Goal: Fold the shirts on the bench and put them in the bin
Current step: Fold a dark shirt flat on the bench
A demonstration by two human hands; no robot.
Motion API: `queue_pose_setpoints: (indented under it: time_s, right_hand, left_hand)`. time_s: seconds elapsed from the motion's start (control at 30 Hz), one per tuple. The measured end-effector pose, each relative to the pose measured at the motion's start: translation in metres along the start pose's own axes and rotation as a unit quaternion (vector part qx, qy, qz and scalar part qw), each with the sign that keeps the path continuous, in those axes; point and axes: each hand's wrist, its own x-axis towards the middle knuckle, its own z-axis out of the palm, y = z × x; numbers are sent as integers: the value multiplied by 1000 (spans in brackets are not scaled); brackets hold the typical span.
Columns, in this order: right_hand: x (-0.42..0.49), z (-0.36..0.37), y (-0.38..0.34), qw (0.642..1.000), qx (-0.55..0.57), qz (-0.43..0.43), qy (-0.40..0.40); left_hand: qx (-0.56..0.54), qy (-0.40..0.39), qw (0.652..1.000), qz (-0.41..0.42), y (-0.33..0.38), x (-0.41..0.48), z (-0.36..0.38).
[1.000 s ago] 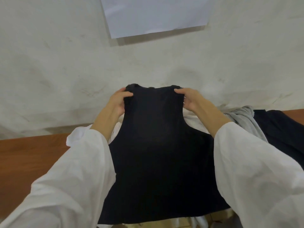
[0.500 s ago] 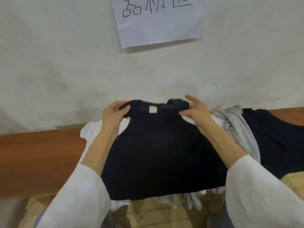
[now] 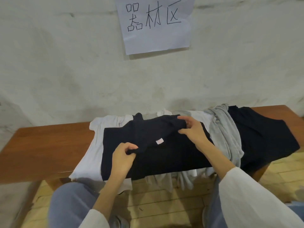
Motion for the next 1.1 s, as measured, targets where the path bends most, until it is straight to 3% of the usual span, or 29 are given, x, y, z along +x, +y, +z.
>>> queue_pose_setpoints:
  time_s: [0.1, 0.27, 0.4, 0.57, 0.63, 0.7, 0.77, 0.83, 0.93, 1.03, 1.1]
  right_hand:
    - [-20, -11, 4, 999, 28, -46, -2]
    - [-52, -9, 52, 987, -133, -8, -86]
    - [-58, -9, 61, 984, -170, -26, -51]
    - [-68, -17, 80, 961, -257, -35, -92]
    - [-74, -21, 84, 974, -218, -27, -51]
    - [-80, -26, 83, 985, -156, 1, 76]
    - [-86, -34, 84, 967, -62, 75, 235]
    - [-90, -38, 91, 925, 51, 205, 314]
    - [-88, -41, 106, 860, 239, 355, 276]
    - [-85, -45, 104, 821, 367, 374, 227]
    - [-81, -46, 102, 806, 406, 366, 228]
  left_hand:
    - [21, 5, 999, 25, 0, -10, -7]
    - [107, -65, 990, 66, -35, -28, 7]
    - [95, -31, 993, 65, -42, -31, 13]
    - [121, -25, 987, 100, -52, -38, 17]
    - [155, -30, 980, 120, -56, -42, 20]
    - [184, -14, 974, 130, -52, -45, 25]
    - [186, 8, 973, 137, -38, -45, 34]
    - [163, 9, 972, 168, -16, -42, 50]
    - [138, -33, 961, 237, 21, -35, 88]
    - [173, -98, 937, 287, 53, -37, 129]
    - [268, -141, 907, 293, 63, -43, 153]
